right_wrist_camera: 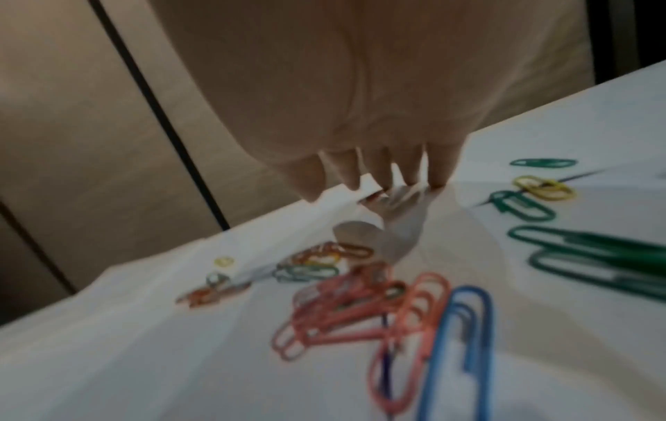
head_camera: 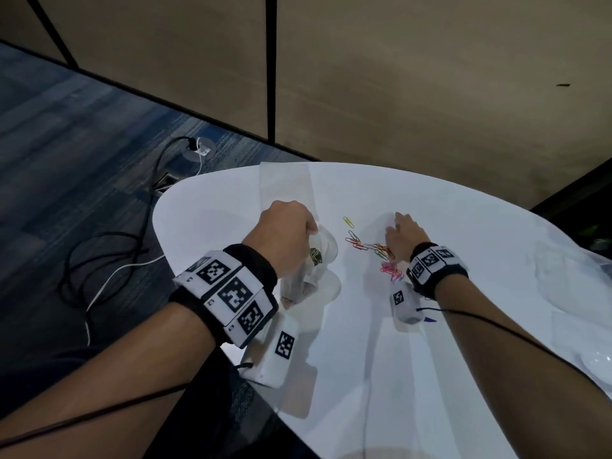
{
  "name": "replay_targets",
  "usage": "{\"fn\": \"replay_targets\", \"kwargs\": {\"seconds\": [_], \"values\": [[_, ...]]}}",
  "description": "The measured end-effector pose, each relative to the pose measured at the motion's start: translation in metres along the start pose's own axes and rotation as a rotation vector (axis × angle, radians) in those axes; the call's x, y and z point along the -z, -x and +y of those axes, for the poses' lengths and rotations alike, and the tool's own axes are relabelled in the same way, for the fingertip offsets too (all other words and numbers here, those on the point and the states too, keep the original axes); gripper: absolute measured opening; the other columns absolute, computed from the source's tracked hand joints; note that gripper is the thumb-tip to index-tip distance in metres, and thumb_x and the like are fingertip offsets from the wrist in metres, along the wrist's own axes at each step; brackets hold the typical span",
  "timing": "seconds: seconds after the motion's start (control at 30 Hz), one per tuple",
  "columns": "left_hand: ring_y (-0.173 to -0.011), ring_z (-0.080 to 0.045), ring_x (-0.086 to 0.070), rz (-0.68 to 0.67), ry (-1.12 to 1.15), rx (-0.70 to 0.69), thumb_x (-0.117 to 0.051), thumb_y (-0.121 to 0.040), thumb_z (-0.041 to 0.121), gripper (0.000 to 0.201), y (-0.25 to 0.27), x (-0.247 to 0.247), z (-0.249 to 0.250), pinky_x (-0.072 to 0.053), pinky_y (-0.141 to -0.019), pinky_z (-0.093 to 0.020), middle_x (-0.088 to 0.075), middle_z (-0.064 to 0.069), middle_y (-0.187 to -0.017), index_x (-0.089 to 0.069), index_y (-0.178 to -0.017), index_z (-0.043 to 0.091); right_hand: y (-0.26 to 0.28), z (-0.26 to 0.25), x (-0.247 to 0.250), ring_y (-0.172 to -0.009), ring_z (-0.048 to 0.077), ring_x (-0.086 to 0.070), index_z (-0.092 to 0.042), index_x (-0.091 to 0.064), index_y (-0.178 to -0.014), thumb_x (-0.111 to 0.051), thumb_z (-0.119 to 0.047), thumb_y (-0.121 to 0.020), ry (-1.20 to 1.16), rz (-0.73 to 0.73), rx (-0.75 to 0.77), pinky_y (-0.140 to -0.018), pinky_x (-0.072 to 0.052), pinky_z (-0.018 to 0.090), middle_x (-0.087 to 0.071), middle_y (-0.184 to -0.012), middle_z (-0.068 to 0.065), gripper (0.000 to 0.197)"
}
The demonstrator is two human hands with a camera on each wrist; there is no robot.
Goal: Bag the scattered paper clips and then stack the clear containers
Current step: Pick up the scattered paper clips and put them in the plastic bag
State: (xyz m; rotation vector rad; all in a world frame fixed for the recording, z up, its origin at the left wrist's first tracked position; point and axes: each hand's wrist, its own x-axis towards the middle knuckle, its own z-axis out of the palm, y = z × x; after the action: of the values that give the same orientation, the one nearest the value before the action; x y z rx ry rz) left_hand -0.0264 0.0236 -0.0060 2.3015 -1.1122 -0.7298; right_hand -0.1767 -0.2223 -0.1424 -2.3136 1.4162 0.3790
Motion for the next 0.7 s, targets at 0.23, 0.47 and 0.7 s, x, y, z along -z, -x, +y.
{"fn": "replay_targets", "kwargs": {"seconds": [0.23,0.47,0.7], "values": [[-0.09,-0.029,-0.072,-0.02,-0.032,-0.012,-0.05,-0.095,0.003,0.029,-0.001,-0.002,0.01,-0.06,-0.087,-0.038,-0.071,-0.012,-0.101,-0.072,-0.111,0.015,0.02,-0.053,-0.017,-0.152,0.027,-0.004,-0.016,-0.012,-0.156,-0.027,-0.028,-0.105,0.102,-0.093,0.383,-0.122,-0.013,0.041,0.0,-0.164,0.009,0.054],[-0.093,-0.03,-0.072,-0.054,-0.078,-0.014,-0.054,-0.095,0.003,0.029,0.001,0.001,0.016,-0.059,-0.089,-0.037,-0.072,-0.012,-0.106,-0.071,-0.116,0.013,0.066,-0.035,-0.044,-0.15,0.024,-0.013,-0.013,-0.004,-0.155,-0.043,-0.009,-0.095,0.563,0.096,0.545,-0.116,-0.02,0.053,0.002,-0.164,0.002,0.071],[-0.093,-0.028,-0.072,-0.105,-0.087,0.007,-0.06,-0.092,0.006,0.029,0.007,0.0,0.015,-0.06,-0.087,-0.037,-0.07,-0.012,-0.105,-0.069,-0.117,0.015,0.062,0.008,-0.054,-0.118,0.028,-0.052,-0.004,-0.048,-0.131,-0.047,0.002,-0.089,0.437,0.157,0.471,-0.089,-0.051,0.036,-0.047,-0.135,0.011,0.043]]}}
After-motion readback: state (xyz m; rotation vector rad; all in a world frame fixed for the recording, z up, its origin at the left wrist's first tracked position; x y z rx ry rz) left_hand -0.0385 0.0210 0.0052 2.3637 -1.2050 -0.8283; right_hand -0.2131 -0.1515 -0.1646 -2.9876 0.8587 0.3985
